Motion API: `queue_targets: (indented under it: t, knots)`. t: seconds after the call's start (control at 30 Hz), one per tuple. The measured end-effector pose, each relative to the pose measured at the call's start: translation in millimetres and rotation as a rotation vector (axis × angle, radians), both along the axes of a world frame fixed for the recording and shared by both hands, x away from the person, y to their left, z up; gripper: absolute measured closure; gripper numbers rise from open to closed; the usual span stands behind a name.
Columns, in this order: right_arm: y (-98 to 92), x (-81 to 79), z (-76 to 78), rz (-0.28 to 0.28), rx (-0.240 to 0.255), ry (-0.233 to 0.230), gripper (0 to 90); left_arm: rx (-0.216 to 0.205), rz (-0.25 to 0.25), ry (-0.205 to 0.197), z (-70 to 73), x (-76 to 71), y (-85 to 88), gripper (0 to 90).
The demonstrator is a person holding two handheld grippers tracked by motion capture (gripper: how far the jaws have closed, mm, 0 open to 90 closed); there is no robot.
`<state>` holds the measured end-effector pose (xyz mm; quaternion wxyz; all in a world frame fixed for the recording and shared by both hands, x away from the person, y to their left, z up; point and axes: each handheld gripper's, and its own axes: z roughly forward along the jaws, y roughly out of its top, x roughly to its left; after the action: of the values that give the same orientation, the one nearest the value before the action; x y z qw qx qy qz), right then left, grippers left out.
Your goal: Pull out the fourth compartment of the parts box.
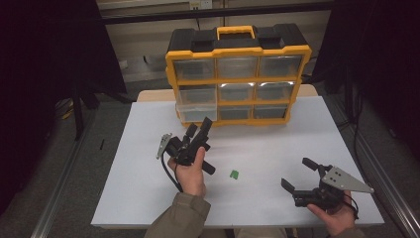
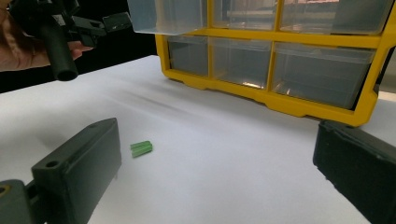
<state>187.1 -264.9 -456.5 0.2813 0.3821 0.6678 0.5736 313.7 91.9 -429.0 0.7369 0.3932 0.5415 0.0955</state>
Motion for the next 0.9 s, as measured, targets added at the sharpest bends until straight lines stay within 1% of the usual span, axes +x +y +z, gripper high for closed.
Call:
queue_targets:
  t: [0.03, 0.07, 0.1, 0.13, 0.23, 0.3, 0.33, 0.37, 0.4, 0.43, 0.47, 0.5, 0.57, 0.6, 0.63, 0.67, 0.7, 0.73, 0.77, 0.8, 0.83, 0.87, 0.9]
  knots:
    - [-0.1, -0.1, 0.0, 0.003, -0.003, 0.0, 1.0, 0.003, -0.001, -0.004, 0.0, 0.0, 0.6, 16.7]
    - [0.0, -0.1, 0.0, 0.002, -0.004, 0.001, 1.0, 0.026, -0.013, -0.002, -0.3, -0.3, 2.0, 16.0]
    - [0.0, 0.0, -0.1, 0.003, -0.005, -0.001, 1.0, 0.029, -0.012, 0.003, 0.5, -0.5, 1.8, 14.9]
    - [0.0, -0.1, -0.1, 0.003, -0.004, 0.0, 1.0, 0.063, -0.025, 0.0, -0.4, -1.3, 4.2, 14.6]
    - [0.5, -0.3, 0.3, 0.0, 0.003, -0.001, 1.0, 0.117, -0.026, -0.005, -1.1, -1.4, 7.5, 13.8]
    - [0.4, 0.0, 0.1, -0.001, 0.001, -0.002, 1.0, 0.124, -0.021, -0.013, -0.5, -1.3, 8.0, 12.2]
    - [-0.9, 0.1, -0.2, 0.007, -0.014, -0.006, 1.0, 0.165, -0.037, -0.017, -1.3, -2.0, 10.3, 11.3]
    - [-0.7, 0.0, -0.2, 0.007, -0.011, -0.004, 1.0, 0.183, -0.04, -0.024, -1.5, -2.0, 11.4, 10.7]
    - [-0.7, 0.0, -0.1, 0.006, -0.013, -0.004, 1.0, 0.18, -0.036, -0.027, -1.3, -1.5, 10.8, 10.4]
    - [-0.4, 0.1, -0.2, 0.006, -0.012, -0.005, 1.0, 0.2, -0.049, -0.028, -1.8, -2.0, 11.8, 9.6]
    - [-0.4, 0.0, -0.2, 0.005, -0.015, -0.004, 1.0, 0.189, -0.035, -0.025, -1.5, -1.7, 10.6, 9.0]
    - [-0.2, -0.2, -0.2, 0.005, -0.014, -0.002, 1.0, 0.18, -0.055, -0.023, -1.4, -2.4, 9.9, 8.7]
    - [-0.1, -0.4, -0.2, 0.005, -0.014, -0.001, 1.0, 0.24, -0.081, -0.032, -3.0, -2.8, 13.1, 7.9]
    - [-0.2, -0.2, -0.2, 0.005, -0.015, -0.003, 1.0, 0.24, -0.088, -0.032, -3.1, -2.9, 13.0, 7.9]
    - [-0.2, -0.2, -0.2, 0.005, -0.014, -0.002, 1.0, 0.262, -0.096, -0.036, -3.4, -2.8, 14.0, 7.8]
    - [-0.4, -0.1, -0.3, 0.003, -0.014, -0.002, 1.0, 0.26, -0.103, -0.038, -3.4, -3.1, 13.1, 7.5]
    - [-0.4, -0.2, -0.2, 0.005, -0.015, -0.003, 1.0, 0.288, -0.113, -0.04, -3.2, -3.7, 14.5, 7.4]
    - [-0.1, -0.2, 0.0, 0.005, -0.009, -0.004, 1.0, 0.317, -0.125, -0.051, -3.6, -3.9, 16.3, 7.4]
    - [-0.1, -0.2, 0.1, 0.006, -0.01, -0.005, 1.0, 0.334, -0.126, -0.055, -3.9, -4.0, 17.4, 7.3]
    - [0.0, -0.2, 0.1, 0.006, -0.011, -0.005, 1.0, 0.329, -0.126, -0.054, -3.5, -5.0, 16.9, 7.1]
    - [0.0, -0.3, 0.0, 0.004, -0.012, -0.003, 1.0, 0.335, -0.131, -0.056, -3.3, -5.2, 17.4, 7.1]
    - [0.0, -0.3, -0.2, 0.007, -0.014, -0.001, 1.0, 0.356, -0.139, -0.061, -3.6, -5.4, 19.1, 7.1]
    - [0.0, -0.3, -0.1, 0.006, -0.014, -0.002, 1.0, 0.35, -0.144, -0.06, -3.5, -5.5, 18.8, 7.2]
